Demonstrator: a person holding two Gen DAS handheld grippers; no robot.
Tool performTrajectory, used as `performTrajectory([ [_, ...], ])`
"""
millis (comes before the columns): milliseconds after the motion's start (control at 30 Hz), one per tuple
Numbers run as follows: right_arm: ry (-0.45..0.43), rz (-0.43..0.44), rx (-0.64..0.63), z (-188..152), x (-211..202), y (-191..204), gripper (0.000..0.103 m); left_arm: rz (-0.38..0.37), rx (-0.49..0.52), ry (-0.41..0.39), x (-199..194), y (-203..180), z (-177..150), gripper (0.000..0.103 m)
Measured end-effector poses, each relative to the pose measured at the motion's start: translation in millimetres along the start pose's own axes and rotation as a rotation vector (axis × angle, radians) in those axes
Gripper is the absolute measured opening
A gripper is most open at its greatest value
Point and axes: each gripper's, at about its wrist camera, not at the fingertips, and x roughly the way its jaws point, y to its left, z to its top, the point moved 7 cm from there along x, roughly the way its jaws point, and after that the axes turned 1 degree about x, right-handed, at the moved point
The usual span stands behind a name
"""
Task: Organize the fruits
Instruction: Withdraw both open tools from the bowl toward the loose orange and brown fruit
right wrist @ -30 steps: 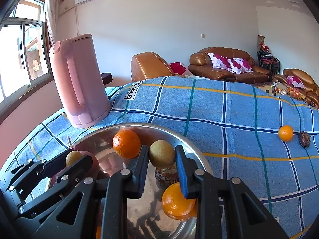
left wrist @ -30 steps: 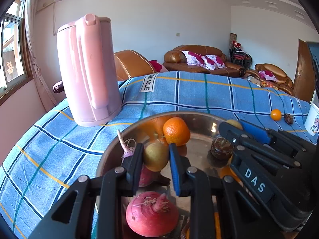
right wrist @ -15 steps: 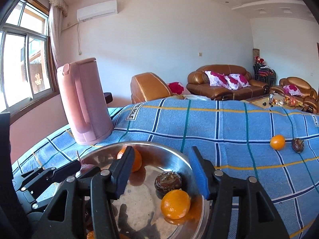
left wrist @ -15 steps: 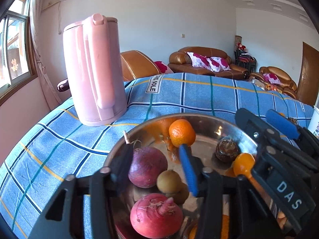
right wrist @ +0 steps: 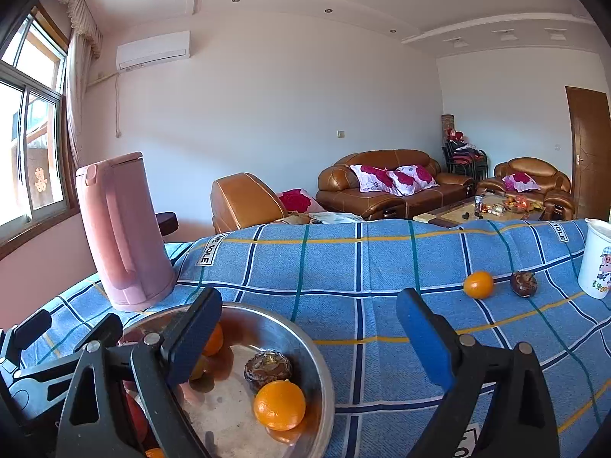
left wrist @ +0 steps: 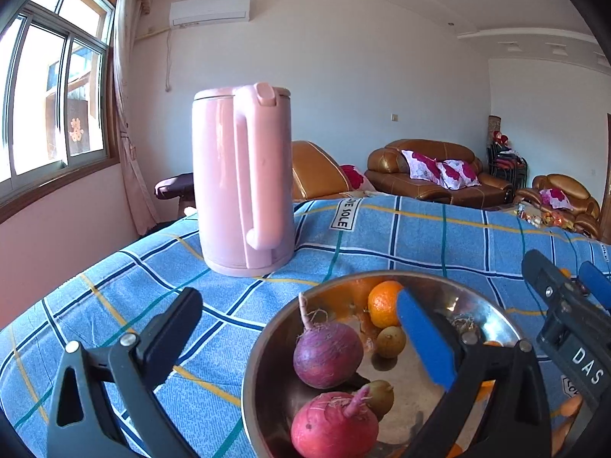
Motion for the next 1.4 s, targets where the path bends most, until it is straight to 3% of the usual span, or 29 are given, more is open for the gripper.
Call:
performTrajectory([
  [467, 0.046, -0.017, 0.022, -7, -9, -27, 0.094, 0.024, -0.008, -0.036, -13, -7, -1, 0.103],
  [600, 0.048, -0.035, 0.023, -7, -13, -39, 0.094, 0.031, 0.049, -0.075, -22, -21, 0, 0.103],
  [700, 0.045, -0.044, 0.021, -6, -17, -49, 0.094, 0.015, 0.084, -0.087, -28, -33, 0, 0.103],
  [933, 0.043, -0.07, 0.018, -4, -25, -78, 0.094, -0.032, 0.043, -0.06, -33, -49, -4, 0.103],
  [1200, 0.052, -0.114, 0.035, -1, -31, -117, 0.094, -0.087, 0.114, -0.067, -46, -95, -6, 0.103],
  [1400, 0.036, -0.196, 0.034, 3, -41, -160, 0.094, -0.145, 0.174, -0.072, -55, -139, -7, 0.103],
])
